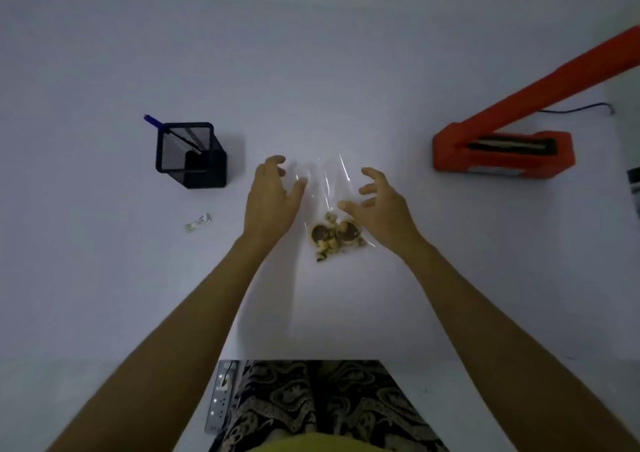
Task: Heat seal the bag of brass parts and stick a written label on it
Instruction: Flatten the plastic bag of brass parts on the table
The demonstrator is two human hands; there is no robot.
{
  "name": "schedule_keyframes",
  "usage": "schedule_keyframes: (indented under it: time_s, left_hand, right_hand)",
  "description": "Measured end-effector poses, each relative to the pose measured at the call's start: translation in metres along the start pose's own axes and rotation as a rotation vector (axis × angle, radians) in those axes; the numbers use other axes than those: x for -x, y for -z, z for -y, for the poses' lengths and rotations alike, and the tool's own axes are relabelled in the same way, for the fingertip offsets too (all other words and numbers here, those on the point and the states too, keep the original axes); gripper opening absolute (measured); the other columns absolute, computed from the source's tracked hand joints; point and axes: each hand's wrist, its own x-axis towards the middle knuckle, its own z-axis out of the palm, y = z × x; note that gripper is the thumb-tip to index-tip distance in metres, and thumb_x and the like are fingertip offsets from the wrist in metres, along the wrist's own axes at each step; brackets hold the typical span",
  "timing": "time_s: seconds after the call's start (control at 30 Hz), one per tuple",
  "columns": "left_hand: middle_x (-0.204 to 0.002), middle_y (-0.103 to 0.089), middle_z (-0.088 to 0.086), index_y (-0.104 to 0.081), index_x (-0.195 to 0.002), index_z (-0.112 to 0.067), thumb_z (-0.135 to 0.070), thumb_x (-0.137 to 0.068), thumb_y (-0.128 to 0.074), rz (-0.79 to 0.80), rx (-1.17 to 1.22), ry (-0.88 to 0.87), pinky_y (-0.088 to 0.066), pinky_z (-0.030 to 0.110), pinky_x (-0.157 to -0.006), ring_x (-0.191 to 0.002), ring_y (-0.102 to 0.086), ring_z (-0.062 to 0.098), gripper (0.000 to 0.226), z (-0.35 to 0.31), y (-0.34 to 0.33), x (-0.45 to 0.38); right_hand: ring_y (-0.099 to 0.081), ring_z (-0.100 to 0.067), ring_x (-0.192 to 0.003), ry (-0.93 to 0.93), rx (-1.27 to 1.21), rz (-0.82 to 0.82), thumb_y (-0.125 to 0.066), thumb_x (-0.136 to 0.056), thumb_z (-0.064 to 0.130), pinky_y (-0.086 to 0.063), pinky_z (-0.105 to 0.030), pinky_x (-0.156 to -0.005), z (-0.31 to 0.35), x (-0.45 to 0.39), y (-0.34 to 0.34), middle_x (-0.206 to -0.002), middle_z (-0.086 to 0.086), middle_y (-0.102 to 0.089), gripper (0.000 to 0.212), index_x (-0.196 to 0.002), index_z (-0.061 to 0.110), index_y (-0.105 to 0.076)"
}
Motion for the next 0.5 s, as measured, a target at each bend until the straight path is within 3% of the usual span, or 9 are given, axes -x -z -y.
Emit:
schedule_keyframes:
  time_s: [0.17,0.3,0.4,0.5]
  left_hand:
    - [-0.097,-0.064,0.0,-0.047,-0.131,-0.015,-0.024,-0.09,-0.062,0.037,0.06,0.13,-0.04,0.011,-0.065,-0.082,-0.058,0.009,0.044,0.006,-0.006,-0.007]
    - [-0.085,-0.064,-0.006,-0.052,-0.126,-0.016,-0.017,-0.089,-0.063,0.03,0.09,0.098,-0.044,0.01,-0.067,-0.077,-0.061,0.008,0.038,0.003,-0.009,-0.016]
    - [-0.087,-0.065,-0.004,-0.052,-0.128,-0.015,-0.015,-0.091,-0.061,0.019,0.09,0.067,-0.041,0.007,-0.065,-0.075,-0.06,0.005,0.038,0.003,-0.013,-0.019]
    - [-0.098,-0.063,0.0,-0.05,-0.13,-0.014,-0.016,-0.093,-0.058,-0.037,0.06,0.025,-0.045,0.012,-0.071,-0.082,-0.059,0.01,0.038,0.003,-0.019,-0.014]
  right_hand:
    - [-0.065,-0.014,-0.093,-0.085,-0.078,0.063,-0.077,-0.079,0.031,-0.051,-0.025,-0.084,-0.008,-0.008,-0.001,-0.103,-0.002,-0.066,0.063,-0.134,0.027,-0.047]
    - [-0.07,-0.021,-0.085,-0.142,-0.192,0.1,-0.078,-0.076,0.025,-0.056,-0.046,-0.088,-0.019,-0.017,0.0,-0.089,-0.005,-0.071,0.037,-0.109,0.031,-0.062]
    - [-0.072,-0.028,-0.081,-0.177,-0.272,0.106,-0.077,-0.076,0.021,-0.057,-0.054,-0.082,-0.027,-0.019,-0.001,-0.084,-0.004,-0.073,0.02,-0.09,0.03,-0.067]
    - [-0.071,-0.031,-0.083,-0.188,-0.298,0.103,-0.074,-0.082,0.012,-0.058,-0.053,-0.079,-0.03,-0.019,0.0,-0.085,-0.006,-0.073,0.013,-0.087,0.022,-0.067]
